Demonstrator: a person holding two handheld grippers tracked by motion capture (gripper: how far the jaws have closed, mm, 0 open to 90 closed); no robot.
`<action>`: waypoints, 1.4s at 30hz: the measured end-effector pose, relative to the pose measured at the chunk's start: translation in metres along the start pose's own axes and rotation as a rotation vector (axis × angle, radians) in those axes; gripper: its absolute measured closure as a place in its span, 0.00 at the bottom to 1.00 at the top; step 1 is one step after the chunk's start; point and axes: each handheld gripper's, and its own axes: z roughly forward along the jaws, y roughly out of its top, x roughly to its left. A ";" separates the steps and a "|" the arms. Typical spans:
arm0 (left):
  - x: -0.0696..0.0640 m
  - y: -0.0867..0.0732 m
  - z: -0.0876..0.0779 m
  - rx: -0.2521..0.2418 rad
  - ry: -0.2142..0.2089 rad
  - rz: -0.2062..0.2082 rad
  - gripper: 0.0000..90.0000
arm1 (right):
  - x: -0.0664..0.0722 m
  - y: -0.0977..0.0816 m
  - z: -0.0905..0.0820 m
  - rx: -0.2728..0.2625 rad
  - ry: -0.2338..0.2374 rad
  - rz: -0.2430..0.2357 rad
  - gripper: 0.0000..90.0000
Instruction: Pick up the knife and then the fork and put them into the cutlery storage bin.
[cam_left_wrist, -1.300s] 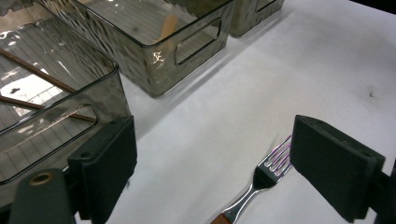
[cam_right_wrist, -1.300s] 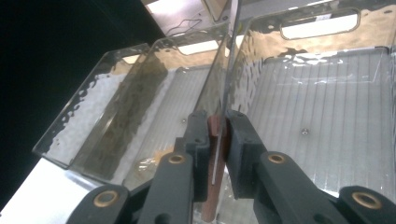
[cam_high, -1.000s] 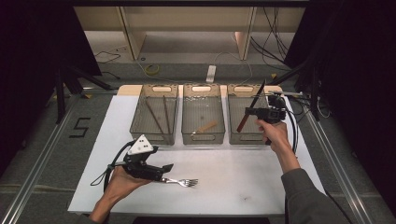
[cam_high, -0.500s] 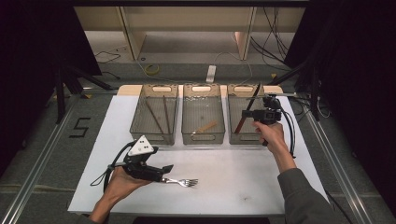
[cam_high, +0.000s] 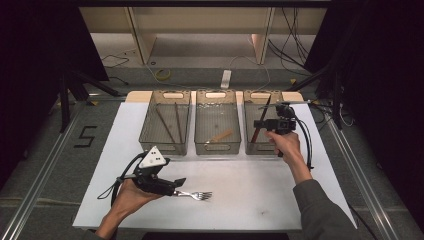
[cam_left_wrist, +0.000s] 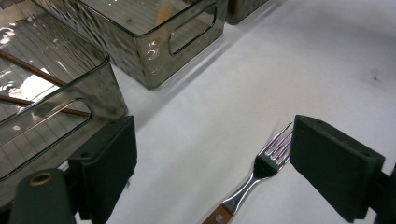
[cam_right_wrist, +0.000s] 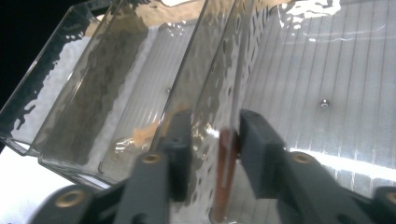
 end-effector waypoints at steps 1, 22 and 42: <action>0.000 0.000 0.000 -0.007 -0.004 -0.010 0.16 | 0.000 0.000 -0.002 -0.011 -0.005 0.005 0.65; 0.007 -0.001 0.004 0.053 -0.007 -0.029 0.16 | 0.029 -0.029 -0.053 -0.146 0.085 -0.181 0.41; 0.021 -0.003 0.001 0.147 0.012 -0.036 0.16 | 0.049 -0.113 -0.078 -0.214 0.174 -0.335 0.35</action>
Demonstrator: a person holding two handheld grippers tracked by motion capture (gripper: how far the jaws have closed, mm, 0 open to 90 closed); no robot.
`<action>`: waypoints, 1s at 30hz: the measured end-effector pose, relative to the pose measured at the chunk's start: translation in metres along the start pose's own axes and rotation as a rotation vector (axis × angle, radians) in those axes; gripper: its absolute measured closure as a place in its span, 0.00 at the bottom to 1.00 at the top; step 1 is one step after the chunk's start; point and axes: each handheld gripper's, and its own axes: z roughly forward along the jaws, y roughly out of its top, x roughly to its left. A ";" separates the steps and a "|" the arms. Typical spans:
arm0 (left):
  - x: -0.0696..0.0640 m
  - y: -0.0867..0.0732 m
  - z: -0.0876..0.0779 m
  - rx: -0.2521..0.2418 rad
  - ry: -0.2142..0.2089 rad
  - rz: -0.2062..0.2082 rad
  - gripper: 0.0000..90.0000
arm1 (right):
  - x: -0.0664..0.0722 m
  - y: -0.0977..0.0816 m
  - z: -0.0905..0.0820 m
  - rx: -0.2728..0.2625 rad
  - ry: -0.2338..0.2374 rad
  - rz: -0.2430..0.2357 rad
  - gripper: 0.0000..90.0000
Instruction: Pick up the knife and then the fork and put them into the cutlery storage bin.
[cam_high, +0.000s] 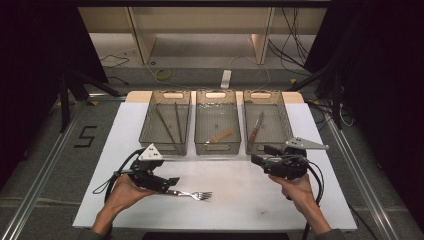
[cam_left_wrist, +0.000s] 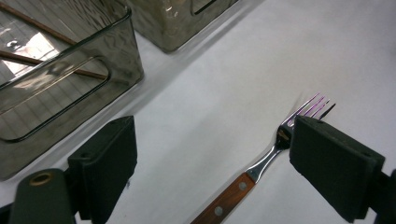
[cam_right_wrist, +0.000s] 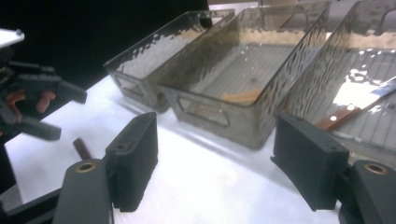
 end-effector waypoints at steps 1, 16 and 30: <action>0.000 0.000 0.000 0.012 0.002 0.005 0.17 | 0.001 -0.002 0.000 0.003 -0.004 -0.003 0.35; -0.006 0.001 0.009 0.220 0.032 0.097 0.18 | 0.014 -0.023 -0.010 -0.004 0.006 -0.045 0.32; -0.002 -0.005 0.016 0.303 0.018 0.087 0.19 | 0.020 -0.032 -0.014 0.009 0.013 -0.064 0.31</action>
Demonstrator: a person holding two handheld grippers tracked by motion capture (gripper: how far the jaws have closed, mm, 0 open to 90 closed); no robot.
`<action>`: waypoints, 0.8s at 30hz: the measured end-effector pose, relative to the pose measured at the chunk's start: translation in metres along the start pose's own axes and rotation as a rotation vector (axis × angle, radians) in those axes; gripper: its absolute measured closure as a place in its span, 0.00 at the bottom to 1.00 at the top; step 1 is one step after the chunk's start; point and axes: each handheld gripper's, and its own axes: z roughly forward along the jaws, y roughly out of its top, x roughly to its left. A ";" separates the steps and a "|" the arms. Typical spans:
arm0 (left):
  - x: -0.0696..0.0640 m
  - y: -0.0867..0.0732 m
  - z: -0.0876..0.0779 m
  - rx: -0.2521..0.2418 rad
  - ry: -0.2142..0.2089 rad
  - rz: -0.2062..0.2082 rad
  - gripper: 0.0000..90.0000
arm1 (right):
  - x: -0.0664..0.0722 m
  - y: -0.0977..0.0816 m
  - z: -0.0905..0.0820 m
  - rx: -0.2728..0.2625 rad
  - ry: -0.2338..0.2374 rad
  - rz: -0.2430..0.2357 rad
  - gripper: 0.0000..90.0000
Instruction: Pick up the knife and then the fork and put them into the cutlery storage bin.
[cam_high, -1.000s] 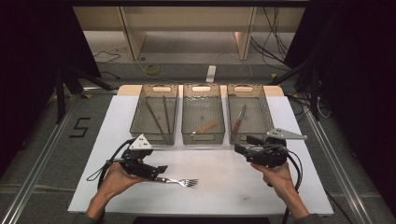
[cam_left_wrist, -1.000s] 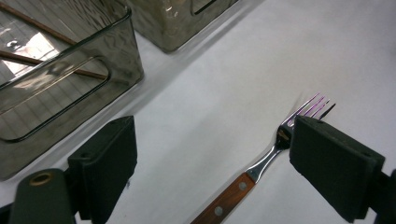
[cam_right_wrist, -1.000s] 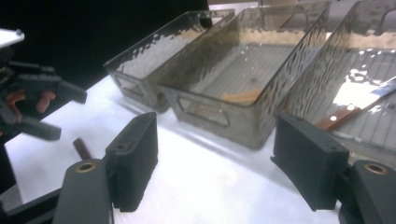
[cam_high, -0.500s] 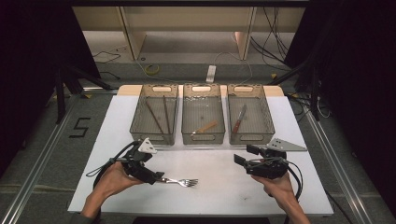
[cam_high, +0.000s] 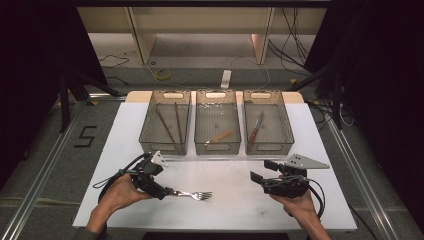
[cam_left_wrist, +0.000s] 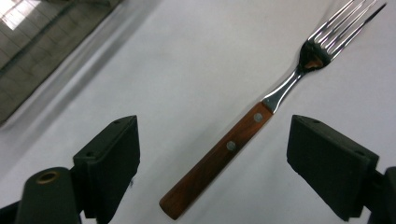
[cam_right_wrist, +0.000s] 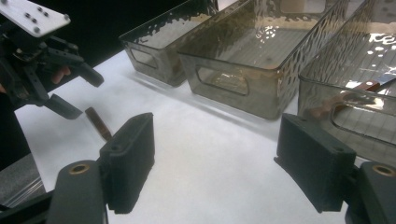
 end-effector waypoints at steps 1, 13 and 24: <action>0.000 0.000 0.000 0.004 0.003 0.001 0.19 | 0.001 -0.001 -0.001 -0.001 -0.002 0.003 0.31; 0.002 -0.001 0.002 0.030 -0.013 -0.006 0.23 | 0.002 -0.009 -0.005 -0.010 0.000 0.006 0.31; 0.003 0.001 0.004 0.094 0.012 0.033 0.30 | 0.002 -0.012 -0.009 -0.008 0.002 0.006 0.31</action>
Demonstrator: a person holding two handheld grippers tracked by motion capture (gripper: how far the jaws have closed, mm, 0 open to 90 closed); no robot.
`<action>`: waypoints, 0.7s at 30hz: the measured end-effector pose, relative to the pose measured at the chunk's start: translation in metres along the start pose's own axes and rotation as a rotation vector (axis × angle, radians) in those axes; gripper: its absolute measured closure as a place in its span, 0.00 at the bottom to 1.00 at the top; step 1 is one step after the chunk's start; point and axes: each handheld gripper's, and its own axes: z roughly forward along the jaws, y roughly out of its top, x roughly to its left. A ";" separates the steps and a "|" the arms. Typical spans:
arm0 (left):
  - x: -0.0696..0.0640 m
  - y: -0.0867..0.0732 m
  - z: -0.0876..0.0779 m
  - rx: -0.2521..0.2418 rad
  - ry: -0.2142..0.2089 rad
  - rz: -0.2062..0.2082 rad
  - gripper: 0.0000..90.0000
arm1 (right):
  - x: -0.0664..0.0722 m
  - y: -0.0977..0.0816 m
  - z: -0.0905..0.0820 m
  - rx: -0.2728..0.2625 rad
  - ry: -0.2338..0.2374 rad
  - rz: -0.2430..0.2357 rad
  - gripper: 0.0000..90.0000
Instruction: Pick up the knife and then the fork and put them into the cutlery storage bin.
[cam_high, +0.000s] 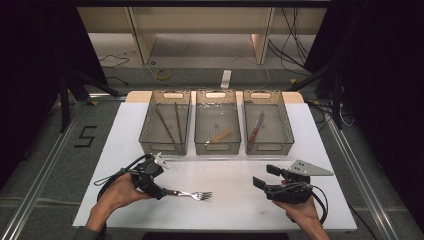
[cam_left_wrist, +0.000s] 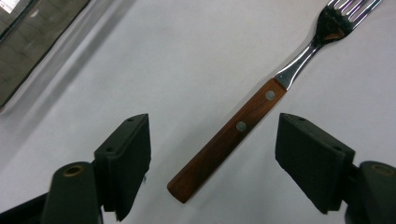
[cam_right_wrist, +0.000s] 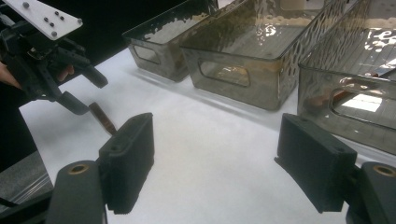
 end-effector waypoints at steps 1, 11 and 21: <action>0.000 0.000 0.000 0.008 0.001 0.008 0.31 | 0.000 0.000 0.000 0.000 0.000 0.000 0.31; -0.004 0.001 0.006 0.037 -0.019 0.065 0.45 | 0.001 -0.002 -0.001 0.014 0.007 -0.001 0.31; -0.006 0.001 0.013 0.095 -0.030 0.118 0.56 | 0.000 -0.002 -0.001 0.018 0.010 0.004 0.31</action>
